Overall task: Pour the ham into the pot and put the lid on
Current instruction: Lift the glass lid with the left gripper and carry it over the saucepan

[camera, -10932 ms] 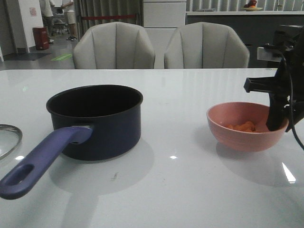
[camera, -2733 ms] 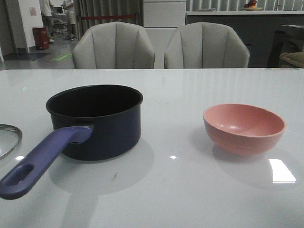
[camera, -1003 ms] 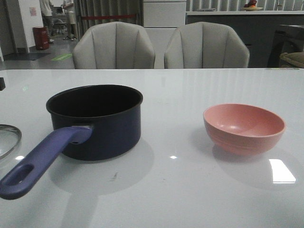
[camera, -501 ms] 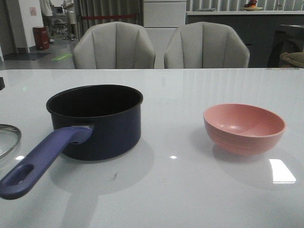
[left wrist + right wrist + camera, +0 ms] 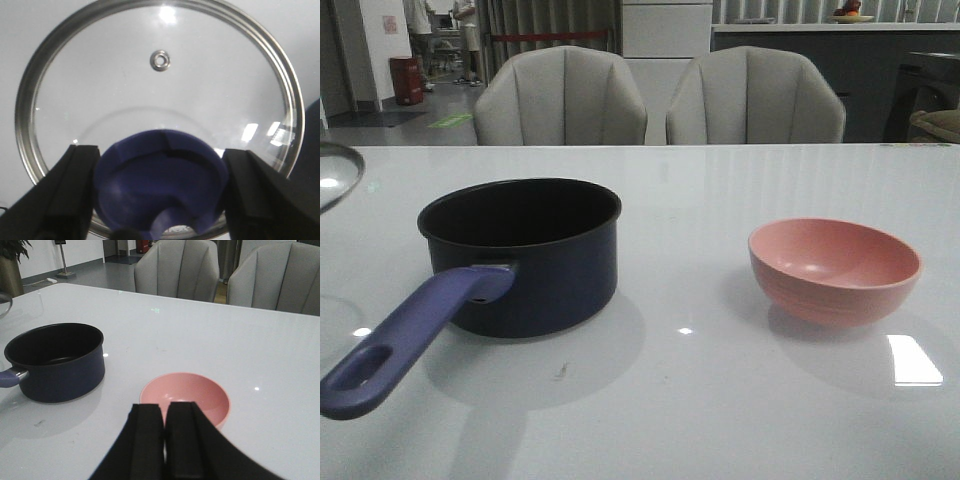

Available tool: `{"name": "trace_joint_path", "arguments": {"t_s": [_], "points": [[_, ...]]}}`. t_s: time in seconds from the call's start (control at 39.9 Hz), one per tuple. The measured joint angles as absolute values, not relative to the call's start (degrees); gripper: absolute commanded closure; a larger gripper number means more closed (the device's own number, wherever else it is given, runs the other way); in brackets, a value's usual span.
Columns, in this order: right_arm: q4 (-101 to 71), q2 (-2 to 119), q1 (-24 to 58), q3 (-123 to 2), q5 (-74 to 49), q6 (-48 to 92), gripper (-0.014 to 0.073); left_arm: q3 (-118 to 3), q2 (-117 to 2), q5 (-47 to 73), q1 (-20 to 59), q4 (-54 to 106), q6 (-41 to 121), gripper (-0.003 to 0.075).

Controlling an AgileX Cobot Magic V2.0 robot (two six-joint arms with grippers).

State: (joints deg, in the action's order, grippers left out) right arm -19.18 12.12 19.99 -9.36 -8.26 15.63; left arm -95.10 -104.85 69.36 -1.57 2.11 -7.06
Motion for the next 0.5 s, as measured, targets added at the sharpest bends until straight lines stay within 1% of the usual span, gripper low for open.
{"name": "trace_joint_path", "arguments": {"t_s": [0.08, 0.25, 0.35, 0.5], "points": [[-19.18, 12.12, 19.99, -9.36, -8.26, 15.63, 0.0417, -99.55, -104.85, 70.74, 0.55, 1.89, -5.86, 0.0442], [-19.18, 12.12, 19.99, -9.36, -8.26, 15.63, 0.0417, -106.72, -104.85, 71.40, 8.93, 2.12, -4.26, 0.0442], [-19.18, 12.12, 19.99, -9.36, -8.26, 15.63, 0.0417, -108.53, -105.36, 71.64, 14.19, 2.52, -3.64, 0.0442], [-19.18, 12.12, 19.99, -9.36, -8.26, 15.63, 0.0417, -109.07, -107.75, 72.02, 19.56, 3.17, -2.66, 0.0442]]}}
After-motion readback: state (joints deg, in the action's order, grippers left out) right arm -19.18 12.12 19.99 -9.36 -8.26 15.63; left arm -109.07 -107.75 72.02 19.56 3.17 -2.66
